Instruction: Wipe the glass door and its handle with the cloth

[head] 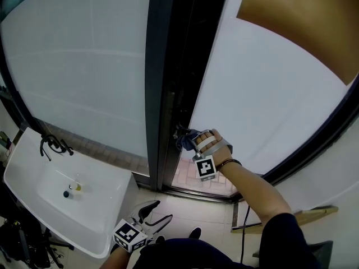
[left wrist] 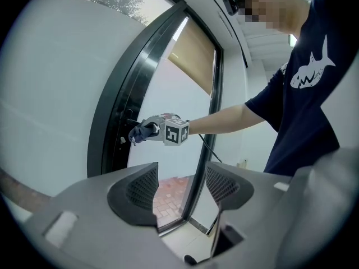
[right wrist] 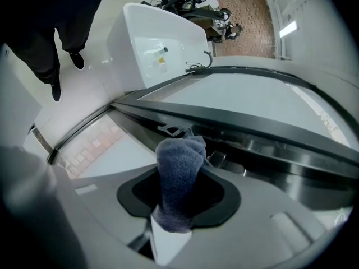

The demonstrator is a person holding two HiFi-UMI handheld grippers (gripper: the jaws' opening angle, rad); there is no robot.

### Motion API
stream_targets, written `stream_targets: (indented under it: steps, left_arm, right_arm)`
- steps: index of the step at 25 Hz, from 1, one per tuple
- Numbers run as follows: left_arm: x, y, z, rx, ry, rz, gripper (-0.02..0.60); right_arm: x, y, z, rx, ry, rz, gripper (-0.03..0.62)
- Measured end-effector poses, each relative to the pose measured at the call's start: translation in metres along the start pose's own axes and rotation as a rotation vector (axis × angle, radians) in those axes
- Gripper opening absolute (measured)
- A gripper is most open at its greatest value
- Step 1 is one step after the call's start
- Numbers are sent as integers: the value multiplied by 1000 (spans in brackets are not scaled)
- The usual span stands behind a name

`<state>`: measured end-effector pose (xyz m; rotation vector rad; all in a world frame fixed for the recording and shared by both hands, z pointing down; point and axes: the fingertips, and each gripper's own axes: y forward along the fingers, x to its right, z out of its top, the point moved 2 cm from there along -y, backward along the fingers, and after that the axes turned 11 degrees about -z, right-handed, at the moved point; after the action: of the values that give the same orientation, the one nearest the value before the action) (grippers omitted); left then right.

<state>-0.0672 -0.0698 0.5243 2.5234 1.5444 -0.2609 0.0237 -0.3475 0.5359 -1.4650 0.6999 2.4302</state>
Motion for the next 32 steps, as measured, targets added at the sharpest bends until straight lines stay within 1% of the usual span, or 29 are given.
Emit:
stream_targets:
  steps: [3, 6, 9, 10, 11, 12, 13, 16, 17, 19, 20, 21, 23, 25, 27, 29, 30, 32]
  left_arm:
    - [1, 6, -4, -20, -2, -21, 261]
    - [2, 13, 1, -15, 13, -37, 261]
    - [5, 20, 4, -16, 17, -57, 261]
    - [5, 21, 3, -17, 18, -62, 261]
    - [6, 21, 3, -19, 18, -64, 261]
    - [5, 21, 2, -21, 20, -63, 261]
    - [5, 20, 1, -21, 20, -59, 261]
    - [5, 18, 2, -20, 19, -51, 261]
    - [5, 16, 1, -21, 20, -49, 261]
    - [3, 13, 0, -27, 17, -40, 261]
    - [1, 11, -1, -30, 15, -33, 261]
    - [-1, 9, -1, -30, 12, -27, 261]
    - [-2, 6, -2, -30, 7, -15, 261]
    - [-2, 4, -3, -30, 4, -5, 261]
    - [-1, 0, -6, -31, -2, 5, 261]
    - [-2, -3, -7, -32, -11, 17, 261]
    - [-2, -4, -6, -32, -16, 22, 261]
    - [-3, -8, -7, -32, -25, 36, 261]
  right_arm:
    - [-15, -10, -18, -28, 15, 19, 135]
    - [-25, -18, -34, -72, 36, 43, 133]
    - [-27, -21, -68, -170, 128, 56, 133]
    - [-26, -22, -80, -194, 169, 51, 133]
    - [-25, -23, -88, -209, 235, 55, 135]
    - [-26, -25, -92, -213, 336, 75, 135]
    - [-28, -27, -92, -211, 472, 108, 135]
    - [-37, -30, -79, -185, 960, 235, 135]
    - [-40, -29, -72, -174, 1103, 271, 135]
    - [-42, -21, -53, -144, 1342, 326, 136]
    - [-41, -15, -43, -126, 1442, 347, 135]
    - [-39, -8, -34, -106, 1525, 363, 135]
    - [-30, 7, -19, -73, 1644, 371, 135]
    - [-20, 20, -10, -54, 1752, 359, 135]
    - [-9, 33, -5, -37, 1899, 346, 136]
    - [1, 46, -5, -12, 2058, 316, 136]
    - [6, 51, -6, -3, 2115, 291, 135]
    - [11, 59, -7, 0, 2173, 234, 137]
